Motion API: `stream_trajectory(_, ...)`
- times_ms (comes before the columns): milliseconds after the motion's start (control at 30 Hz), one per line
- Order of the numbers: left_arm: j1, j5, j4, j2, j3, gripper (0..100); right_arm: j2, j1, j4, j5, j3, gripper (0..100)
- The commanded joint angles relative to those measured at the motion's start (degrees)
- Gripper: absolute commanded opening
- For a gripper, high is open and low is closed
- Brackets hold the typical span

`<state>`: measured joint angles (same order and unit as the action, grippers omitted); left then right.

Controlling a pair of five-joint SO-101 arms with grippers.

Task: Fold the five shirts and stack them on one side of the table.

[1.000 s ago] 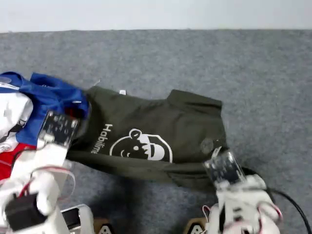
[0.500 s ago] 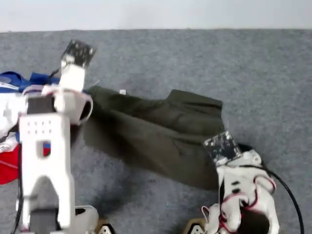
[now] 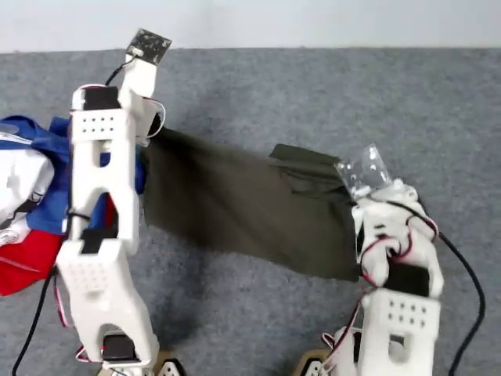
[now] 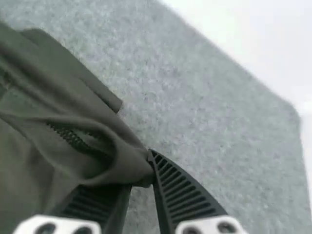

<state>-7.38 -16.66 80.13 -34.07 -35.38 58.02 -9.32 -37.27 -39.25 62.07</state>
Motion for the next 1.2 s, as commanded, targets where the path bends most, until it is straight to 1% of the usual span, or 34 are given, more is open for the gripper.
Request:
stream_trajectory(0, 0.0, 0.4, 1.0, -7.2, -10.2, 1, -9.0, 0.0, 8.8, 0.7, -0.3, 0.8)
stream_trajectory(100, 0.4, 0.4, 3.3, -13.3, -17.2, 1, -16.0, 0.0, 14.7, 0.7, -0.4, 0.8)
stream_trajectory(200, 0.6, 0.4, 7.0, -17.8, -24.7, 1, -21.0, 0.0, 14.5, 0.7, -3.5, 0.8)
stream_trajectory(267, 0.6, 1.5, 11.0, -19.6, -30.7, 1, -22.6, 0.0, 10.2, 1.1, -7.6, 0.8)
stream_trajectory(433, 0.3, 9.4, 19.1, -19.8, -48.7, 1, -23.3, -0.2, -4.7, 8.4, -26.7, 0.8)
stream_trajectory(567, 0.1, 13.8, 20.4, -19.5, -61.6, 1, -23.2, 0.1, -10.2, 10.0, -43.0, 0.8)
stream_trajectory(733, 1.8, 14.9, 20.4, -9.4, -58.7, 1, -22.5, 0.1, -20.2, 10.0, -60.9, 0.8)
stream_trajectory(967, 3.3, 15.0, 20.4, 12.8, -59.1, 1, -22.5, 0.1, -34.1, 10.0, -83.3, 0.8)
stream_trajectory(1067, 3.3, 15.0, 20.5, 22.8, -54.6, 1, -22.5, 0.1, -39.7, 10.0, -92.7, 0.8)
stream_trajectory(1167, 3.3, 15.0, 20.5, 33.3, -46.5, 1, -22.5, 0.1, -45.1, 10.0, -102.4, 0.8)
